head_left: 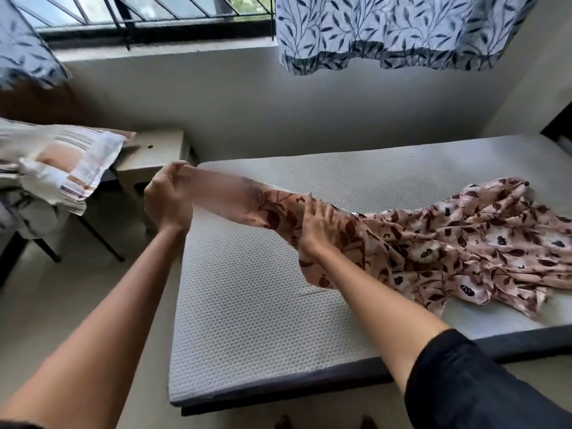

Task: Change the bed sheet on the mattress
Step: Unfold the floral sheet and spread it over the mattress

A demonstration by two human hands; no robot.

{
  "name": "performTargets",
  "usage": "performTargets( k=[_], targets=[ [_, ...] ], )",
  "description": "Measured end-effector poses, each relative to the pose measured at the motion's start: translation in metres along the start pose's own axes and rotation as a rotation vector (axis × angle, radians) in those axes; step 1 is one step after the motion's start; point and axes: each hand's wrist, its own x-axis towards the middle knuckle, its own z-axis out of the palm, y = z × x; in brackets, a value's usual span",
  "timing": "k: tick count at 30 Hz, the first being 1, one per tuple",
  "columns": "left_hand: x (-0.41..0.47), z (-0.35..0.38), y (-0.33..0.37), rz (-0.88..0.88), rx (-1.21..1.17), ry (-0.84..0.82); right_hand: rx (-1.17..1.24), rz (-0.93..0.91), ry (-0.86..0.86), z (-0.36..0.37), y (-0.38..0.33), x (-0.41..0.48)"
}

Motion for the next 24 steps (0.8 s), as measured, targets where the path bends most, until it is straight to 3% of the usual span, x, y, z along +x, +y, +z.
performTargets(
  k=[5,10,14,19,21,24],
  targets=[
    [-0.014,-0.005,-0.065,-0.066,-0.095,-0.031,-0.016,0.066,0.168,0.022,0.02,0.022],
    [-0.027,0.003,-0.113,-0.226,-0.209,-0.131,0.018,-0.036,0.159,0.05,0.023,0.017],
    [-0.028,0.005,-0.119,-0.199,-0.221,-0.079,-0.013,-0.107,0.057,0.073,0.011,0.012],
    [-0.024,0.007,-0.13,-0.199,-0.214,-0.117,0.146,-0.064,0.204,0.082,-0.006,-0.001],
    [-0.029,0.006,-0.13,-0.194,-0.139,-0.136,0.233,-0.079,0.137,0.086,-0.003,-0.018],
    [-0.046,0.005,-0.136,-0.191,0.014,-0.207,0.354,-0.108,-0.166,0.111,0.005,-0.065]
  ],
)
